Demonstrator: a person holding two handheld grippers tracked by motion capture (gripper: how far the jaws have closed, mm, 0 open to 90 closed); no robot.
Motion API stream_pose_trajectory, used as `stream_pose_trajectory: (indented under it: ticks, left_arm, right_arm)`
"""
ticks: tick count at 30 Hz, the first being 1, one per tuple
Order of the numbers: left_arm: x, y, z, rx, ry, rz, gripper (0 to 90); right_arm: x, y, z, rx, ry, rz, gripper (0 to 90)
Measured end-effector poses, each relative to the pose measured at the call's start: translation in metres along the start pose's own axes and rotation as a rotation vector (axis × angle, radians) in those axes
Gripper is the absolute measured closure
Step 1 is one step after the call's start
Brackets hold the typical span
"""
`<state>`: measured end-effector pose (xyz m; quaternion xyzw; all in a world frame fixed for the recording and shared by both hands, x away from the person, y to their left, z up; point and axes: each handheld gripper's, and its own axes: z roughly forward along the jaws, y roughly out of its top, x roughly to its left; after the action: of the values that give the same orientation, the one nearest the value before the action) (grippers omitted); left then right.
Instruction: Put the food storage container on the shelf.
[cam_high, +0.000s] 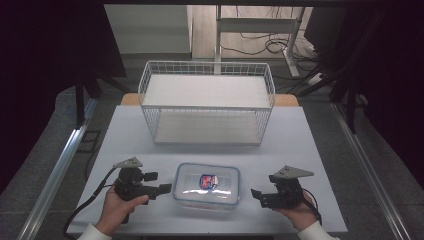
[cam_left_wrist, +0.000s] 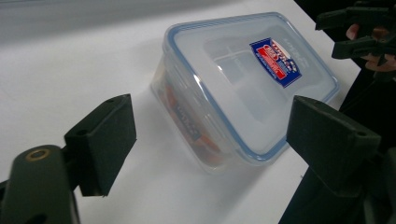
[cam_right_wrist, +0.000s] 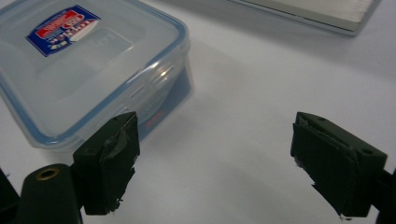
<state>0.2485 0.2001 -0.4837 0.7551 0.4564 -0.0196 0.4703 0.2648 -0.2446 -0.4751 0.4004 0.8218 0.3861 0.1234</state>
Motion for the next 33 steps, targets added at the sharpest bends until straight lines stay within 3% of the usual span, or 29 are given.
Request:
stream_pose_trajectory:
  ticks: [3,10,17,18,27,33]
  left_arm:
    - [0.0,0.0,0.003,-0.003,-0.02,-0.005,12.9]
    - [0.008,0.004,0.019,0.015,-0.1,-0.07,12.0]
    - [0.013,0.004,0.028,0.037,-0.14,-0.094,16.4]
    - [0.014,0.004,0.032,0.041,-0.161,-0.1,16.6]
    - [0.019,0.002,0.045,0.069,-0.201,-0.133,22.6]
    - [0.022,0.0,0.054,0.094,-0.233,-0.162,22.9]
  right_arm:
    - [0.002,0.0,0.0,-0.012,0.025,0.0,15.7]
    - [0.011,0.001,0.0,-0.105,0.098,0.024,13.6]
    - [0.018,0.001,0.002,-0.105,0.101,0.007,13.8]
    - [0.019,0.002,0.002,-0.111,0.095,-0.002,13.8]
    - [0.022,0.0,0.005,-0.096,0.101,-0.01,13.8]
    - [0.025,0.0,0.013,-0.059,0.173,0.051,13.3]
